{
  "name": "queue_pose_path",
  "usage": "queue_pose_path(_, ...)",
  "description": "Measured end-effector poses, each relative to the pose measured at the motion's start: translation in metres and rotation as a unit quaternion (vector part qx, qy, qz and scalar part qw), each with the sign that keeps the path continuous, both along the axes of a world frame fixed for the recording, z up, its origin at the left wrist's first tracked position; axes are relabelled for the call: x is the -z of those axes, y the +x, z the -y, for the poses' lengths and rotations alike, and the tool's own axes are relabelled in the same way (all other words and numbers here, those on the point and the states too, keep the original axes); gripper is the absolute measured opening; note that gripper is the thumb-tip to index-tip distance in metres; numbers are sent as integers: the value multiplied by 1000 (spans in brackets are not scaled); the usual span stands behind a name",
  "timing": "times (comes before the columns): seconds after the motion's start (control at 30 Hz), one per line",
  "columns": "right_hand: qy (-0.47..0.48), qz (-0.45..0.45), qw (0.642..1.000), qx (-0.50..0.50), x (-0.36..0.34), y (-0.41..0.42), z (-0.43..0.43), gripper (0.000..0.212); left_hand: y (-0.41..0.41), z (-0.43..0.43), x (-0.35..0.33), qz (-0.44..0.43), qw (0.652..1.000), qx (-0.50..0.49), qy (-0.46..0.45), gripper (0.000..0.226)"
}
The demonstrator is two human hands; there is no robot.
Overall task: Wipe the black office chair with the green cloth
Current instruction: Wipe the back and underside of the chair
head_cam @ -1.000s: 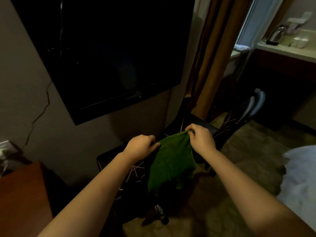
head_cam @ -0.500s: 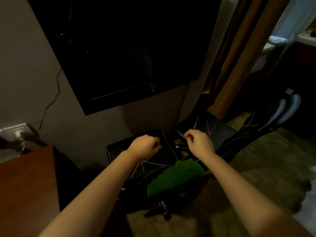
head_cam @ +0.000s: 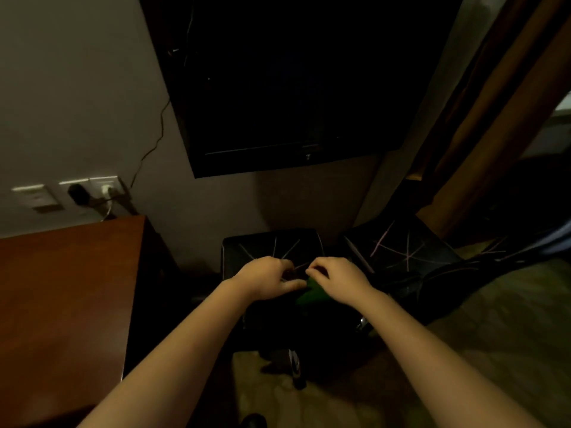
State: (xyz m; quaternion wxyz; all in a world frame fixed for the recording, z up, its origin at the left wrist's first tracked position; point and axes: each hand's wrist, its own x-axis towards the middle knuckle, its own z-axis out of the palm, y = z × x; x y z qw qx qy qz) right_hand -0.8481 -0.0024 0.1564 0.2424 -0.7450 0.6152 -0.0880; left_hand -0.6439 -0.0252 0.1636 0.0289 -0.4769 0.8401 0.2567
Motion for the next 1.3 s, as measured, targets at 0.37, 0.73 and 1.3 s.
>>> queue_pose_path(0.37,-61,-124,989,-54,22,-10,-43,61,8,-57,28,106,984,-90,-113,53)
queue_pose_path(0.73,-116,-135,984,20,38,14,-63,48,16,-69,49,99,972,-118,-180,33)
queue_pose_path(1.3,-189,-129,973,28,50,20,-162,23,28,-155,55,129,949,-50,-281,42)
